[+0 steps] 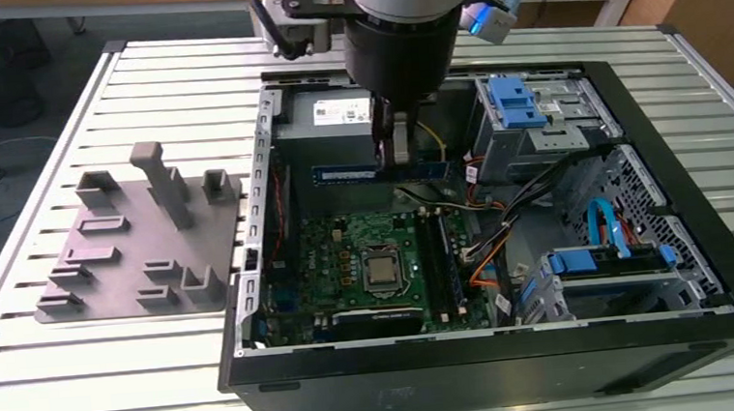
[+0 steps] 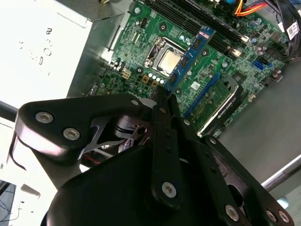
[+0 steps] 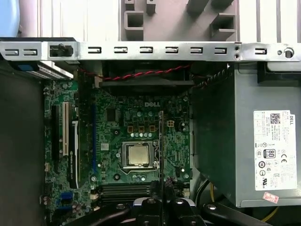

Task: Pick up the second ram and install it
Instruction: 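Pick up the second ram and move it above second insertion slot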

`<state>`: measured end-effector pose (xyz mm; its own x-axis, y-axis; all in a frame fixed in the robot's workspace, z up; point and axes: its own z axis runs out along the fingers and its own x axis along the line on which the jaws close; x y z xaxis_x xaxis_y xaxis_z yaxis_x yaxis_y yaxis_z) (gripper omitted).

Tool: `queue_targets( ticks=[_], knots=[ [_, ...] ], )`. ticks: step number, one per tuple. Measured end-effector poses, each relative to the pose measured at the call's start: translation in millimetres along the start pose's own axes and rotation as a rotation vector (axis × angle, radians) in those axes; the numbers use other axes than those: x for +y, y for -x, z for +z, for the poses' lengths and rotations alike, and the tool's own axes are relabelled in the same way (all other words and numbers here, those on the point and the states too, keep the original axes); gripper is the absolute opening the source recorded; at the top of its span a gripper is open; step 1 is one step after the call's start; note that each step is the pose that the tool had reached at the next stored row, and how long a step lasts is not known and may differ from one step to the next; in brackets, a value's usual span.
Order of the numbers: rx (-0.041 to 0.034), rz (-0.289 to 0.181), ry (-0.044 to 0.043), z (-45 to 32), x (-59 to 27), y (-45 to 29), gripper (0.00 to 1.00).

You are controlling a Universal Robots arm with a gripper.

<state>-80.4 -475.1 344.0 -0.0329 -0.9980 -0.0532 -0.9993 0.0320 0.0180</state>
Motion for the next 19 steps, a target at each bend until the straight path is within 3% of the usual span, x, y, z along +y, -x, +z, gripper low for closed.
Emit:
queue_targets(
  ticks=[13, 19],
  knots=[
    [0.0000, 0.000, 0.0000, 23.5, -5.9, -1.2, 0.14],
    [0.0000, 0.000, 0.0000, 34.3, -12.9, -1.5, 0.14]
  ],
)
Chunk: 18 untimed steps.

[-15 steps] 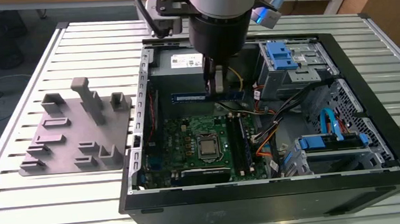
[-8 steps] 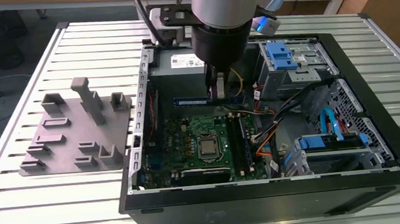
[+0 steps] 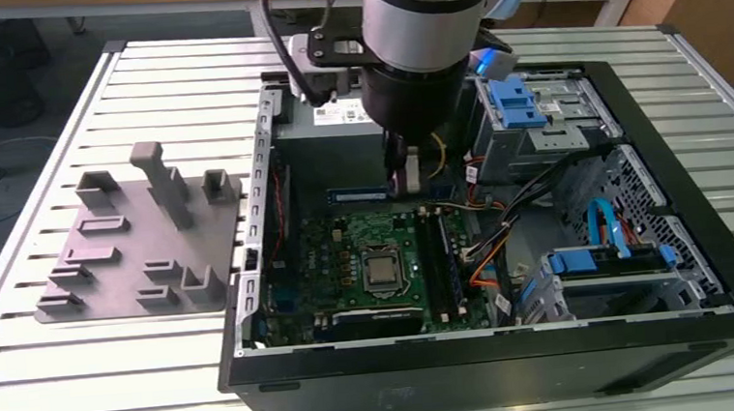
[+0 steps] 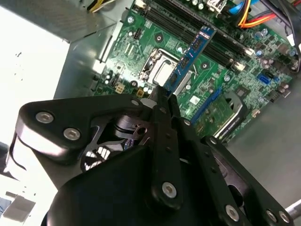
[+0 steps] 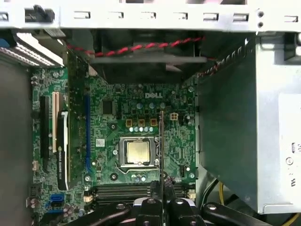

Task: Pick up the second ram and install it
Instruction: 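Pick up the second ram and move it above second insertion slot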

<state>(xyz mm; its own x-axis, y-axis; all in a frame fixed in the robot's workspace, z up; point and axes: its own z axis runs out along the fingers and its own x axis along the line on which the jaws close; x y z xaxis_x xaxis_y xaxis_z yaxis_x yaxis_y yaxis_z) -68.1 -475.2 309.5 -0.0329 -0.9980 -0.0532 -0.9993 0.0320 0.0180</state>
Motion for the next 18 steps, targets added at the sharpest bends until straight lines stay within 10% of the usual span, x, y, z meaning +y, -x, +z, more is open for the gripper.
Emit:
queue_targets(
  ticks=[18],
  knots=[
    [-0.0002, 0.000, 0.0001, 31.0, -18.0, -29.7, 0.14]
  ],
)
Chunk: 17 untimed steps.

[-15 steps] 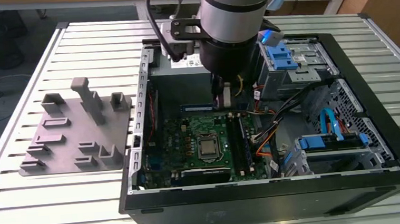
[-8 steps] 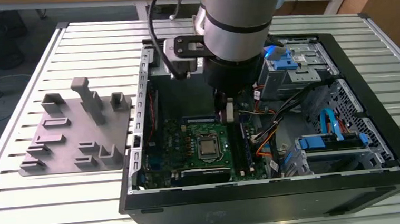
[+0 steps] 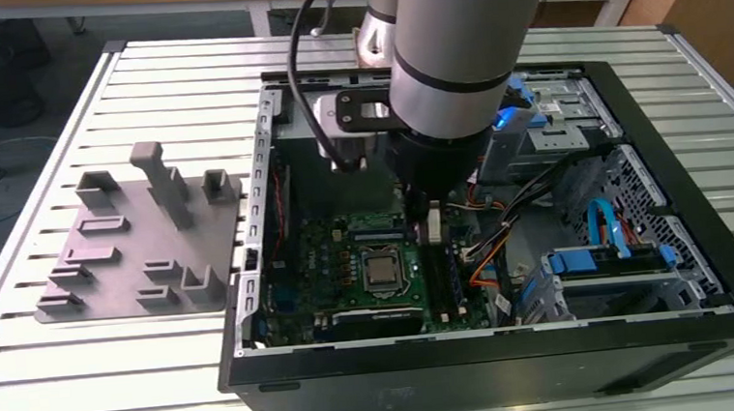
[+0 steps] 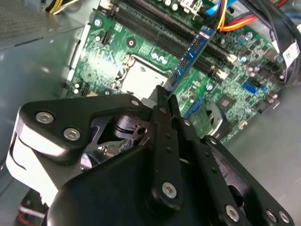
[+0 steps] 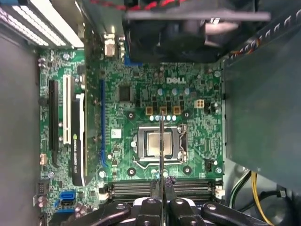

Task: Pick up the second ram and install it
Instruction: 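Pick up the second ram and move it above second insertion slot, then insert the second ram into the second slot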

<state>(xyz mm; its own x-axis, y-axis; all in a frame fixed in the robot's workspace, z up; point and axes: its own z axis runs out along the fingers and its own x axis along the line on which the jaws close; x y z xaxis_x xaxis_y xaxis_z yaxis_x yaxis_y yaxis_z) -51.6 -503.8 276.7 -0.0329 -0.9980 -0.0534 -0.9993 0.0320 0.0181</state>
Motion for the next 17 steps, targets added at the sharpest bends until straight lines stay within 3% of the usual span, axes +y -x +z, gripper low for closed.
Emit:
queue_targets(
  ticks=[17],
  knots=[
    [-0.0001, 0.006, -0.0004, 1.4, -1.8, 0.0, 0.14]
  ],
)
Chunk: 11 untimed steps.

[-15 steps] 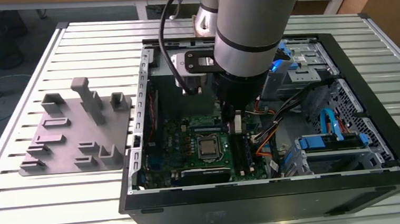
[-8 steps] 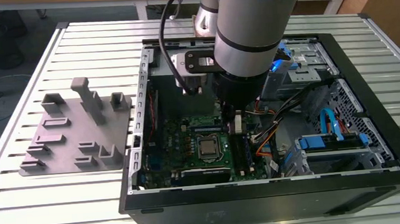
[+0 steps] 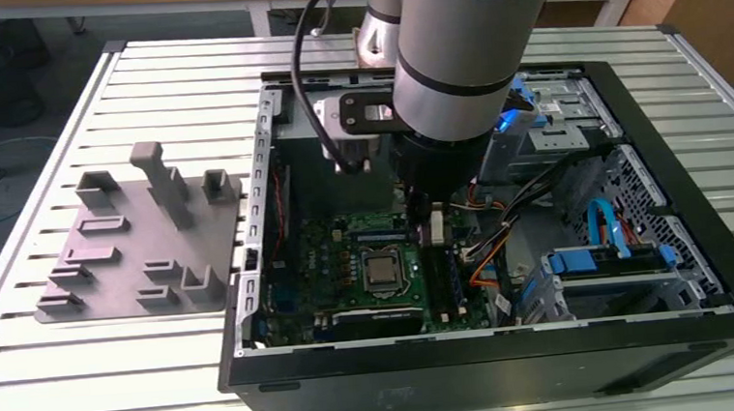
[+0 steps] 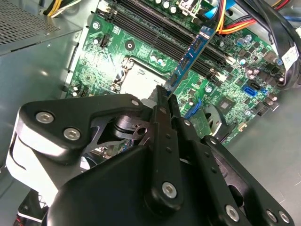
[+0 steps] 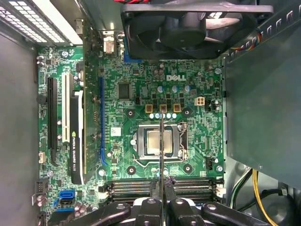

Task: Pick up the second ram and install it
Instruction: 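Insert the second ram into the second slot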

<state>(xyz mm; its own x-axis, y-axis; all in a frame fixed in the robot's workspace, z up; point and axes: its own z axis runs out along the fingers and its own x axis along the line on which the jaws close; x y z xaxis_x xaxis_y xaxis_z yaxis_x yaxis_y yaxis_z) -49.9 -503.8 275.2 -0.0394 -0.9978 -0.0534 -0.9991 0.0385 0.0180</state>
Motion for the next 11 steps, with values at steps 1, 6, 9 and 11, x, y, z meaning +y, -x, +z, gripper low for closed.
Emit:
queue_targets(
  ticks=[1, 6, 9, 11],
  knots=[
    [-0.0001, 0.005, -0.0003, 0.0, 0.0, 0.0, 0.14],
    [-0.0010, 0.061, -0.0032, 0.0, 0.0, 0.0, 0.14],
    [-0.0017, 0.101, -0.0054, 0.0, 0.0, 0.0, 0.14],
    [-0.0022, 0.127, -0.0067, 0.1, 0.0, 0.0, 0.14]
  ],
)
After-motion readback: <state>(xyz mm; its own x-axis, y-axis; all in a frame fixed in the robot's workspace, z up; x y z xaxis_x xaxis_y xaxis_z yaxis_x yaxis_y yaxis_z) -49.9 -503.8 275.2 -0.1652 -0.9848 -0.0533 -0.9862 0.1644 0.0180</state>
